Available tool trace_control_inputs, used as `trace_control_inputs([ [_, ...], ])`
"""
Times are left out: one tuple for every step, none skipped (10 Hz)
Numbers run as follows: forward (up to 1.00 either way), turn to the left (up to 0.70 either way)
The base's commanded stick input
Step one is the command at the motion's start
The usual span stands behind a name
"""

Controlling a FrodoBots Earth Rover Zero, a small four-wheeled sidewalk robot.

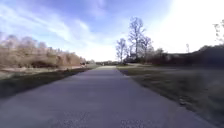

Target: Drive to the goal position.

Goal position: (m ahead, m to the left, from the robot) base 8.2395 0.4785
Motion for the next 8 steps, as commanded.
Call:
trace_control_inputs([
  [1.0, 0.0],
  [1.0, 0.0],
  [1.0, 0.0],
  [1.0, 0.0],
  [1.0, 0.0],
  [1.0, 0.0],
  [1.0, 0.0],
  [1.0, 0.0],
])
